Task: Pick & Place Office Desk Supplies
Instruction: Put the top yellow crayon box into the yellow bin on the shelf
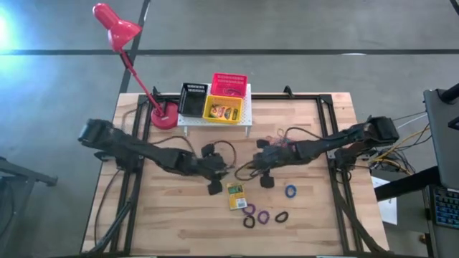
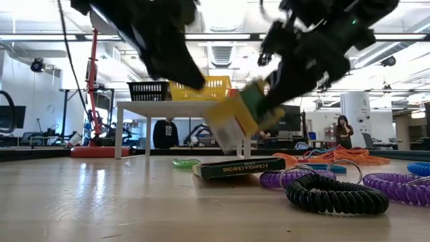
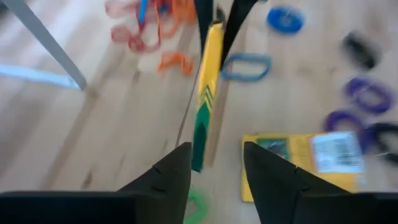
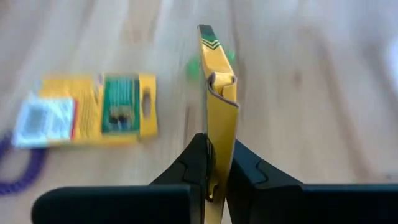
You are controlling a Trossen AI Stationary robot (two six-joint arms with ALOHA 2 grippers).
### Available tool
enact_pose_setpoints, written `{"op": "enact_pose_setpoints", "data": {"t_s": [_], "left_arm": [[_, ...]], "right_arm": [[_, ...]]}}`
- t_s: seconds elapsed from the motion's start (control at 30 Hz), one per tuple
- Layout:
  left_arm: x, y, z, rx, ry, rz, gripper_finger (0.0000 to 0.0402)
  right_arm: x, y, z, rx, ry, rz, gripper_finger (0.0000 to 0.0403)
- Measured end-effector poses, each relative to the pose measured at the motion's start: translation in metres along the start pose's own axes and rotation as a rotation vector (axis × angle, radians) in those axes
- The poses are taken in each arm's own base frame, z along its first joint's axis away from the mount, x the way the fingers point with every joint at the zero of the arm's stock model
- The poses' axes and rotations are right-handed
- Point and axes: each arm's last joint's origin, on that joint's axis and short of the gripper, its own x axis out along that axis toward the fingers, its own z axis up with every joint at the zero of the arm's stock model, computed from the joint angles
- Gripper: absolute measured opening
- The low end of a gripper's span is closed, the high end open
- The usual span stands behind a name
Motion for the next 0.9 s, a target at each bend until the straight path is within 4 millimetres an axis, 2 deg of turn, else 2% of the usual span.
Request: {"op": "enact_pose_setpoints", "data": {"t_s": [0.17,0.27,0.37,0.53,0.63,0.77,0.9], "left_arm": [[-0.052,-0.001,-0.002,0.036,-0.156,-0.017,0.0155],[-0.074,0.000,-0.012,0.032,-0.276,-0.011,0.0155],[-0.086,0.002,-0.022,0.003,-0.409,-0.043,0.0155],[-0.089,0.011,-0.044,-0.074,-0.552,-0.092,0.0154],[-0.087,0.014,-0.054,-0.128,-0.591,-0.116,0.0154],[-0.086,0.016,-0.059,-0.160,-0.589,-0.124,0.0154],[-0.085,0.015,-0.059,-0.166,-0.585,-0.126,0.0154]], "right_arm": [[-0.035,-0.004,0.031,-0.093,-0.204,-0.093,0.0024],[-0.056,-0.011,0.058,-0.178,-0.298,-0.212,0.0024],[-0.067,-0.024,0.086,-0.309,-0.319,-0.297,0.0023],[-0.066,-0.059,0.128,-0.529,-0.190,-0.407,0.0023],[-0.059,-0.081,0.148,-0.698,-0.061,-0.435,0.0023],[-0.047,-0.106,0.167,-0.894,0.105,-0.418,0.0023],[-0.034,-0.130,0.178,-0.971,0.233,-0.383,0.0024]]}}
